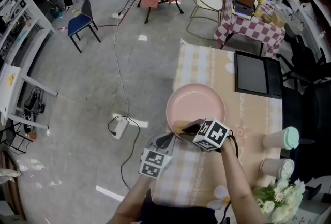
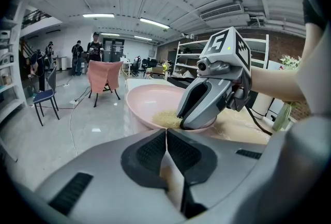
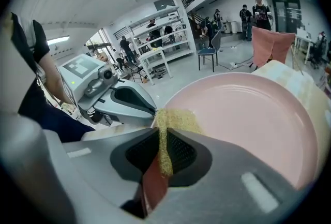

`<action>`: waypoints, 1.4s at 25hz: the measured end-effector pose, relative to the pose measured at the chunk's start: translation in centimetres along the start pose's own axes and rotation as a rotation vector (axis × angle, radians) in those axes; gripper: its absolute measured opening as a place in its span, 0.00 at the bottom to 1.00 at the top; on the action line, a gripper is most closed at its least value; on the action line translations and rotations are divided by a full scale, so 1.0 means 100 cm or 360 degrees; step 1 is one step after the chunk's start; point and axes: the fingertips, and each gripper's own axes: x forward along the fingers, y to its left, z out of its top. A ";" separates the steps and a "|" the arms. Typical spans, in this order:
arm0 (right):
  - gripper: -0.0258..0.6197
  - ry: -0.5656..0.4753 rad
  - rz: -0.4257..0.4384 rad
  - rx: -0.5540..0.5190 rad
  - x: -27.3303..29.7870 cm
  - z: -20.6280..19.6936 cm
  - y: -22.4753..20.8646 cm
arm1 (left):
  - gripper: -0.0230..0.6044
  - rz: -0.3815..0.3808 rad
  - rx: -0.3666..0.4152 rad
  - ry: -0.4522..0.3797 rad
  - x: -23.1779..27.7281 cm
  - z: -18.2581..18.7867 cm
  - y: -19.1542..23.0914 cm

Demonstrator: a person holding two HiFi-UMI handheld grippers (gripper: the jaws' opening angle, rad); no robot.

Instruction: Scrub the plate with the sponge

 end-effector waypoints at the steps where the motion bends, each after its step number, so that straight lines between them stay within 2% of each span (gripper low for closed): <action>1: 0.11 -0.0004 0.0005 0.0004 0.000 0.000 0.000 | 0.06 0.0000 0.0000 0.0001 0.000 0.000 0.000; 17: 0.11 -0.0036 0.0065 -0.0008 -0.006 0.001 0.010 | 0.06 -0.0005 -0.0003 -0.0001 0.001 0.000 -0.001; 25: 0.11 -0.0135 0.0136 0.0011 -0.015 0.012 0.022 | 0.06 -0.0008 -0.0010 -0.0007 -0.001 -0.001 -0.001; 30: 0.11 -0.0144 0.0018 -0.0059 -0.035 0.015 0.015 | 0.06 -0.0011 -0.0016 -0.0009 -0.002 0.001 -0.001; 35: 0.11 -0.0201 -0.0164 -0.0103 -0.061 0.026 0.001 | 0.06 -0.0008 -0.0021 -0.0023 -0.004 0.002 0.000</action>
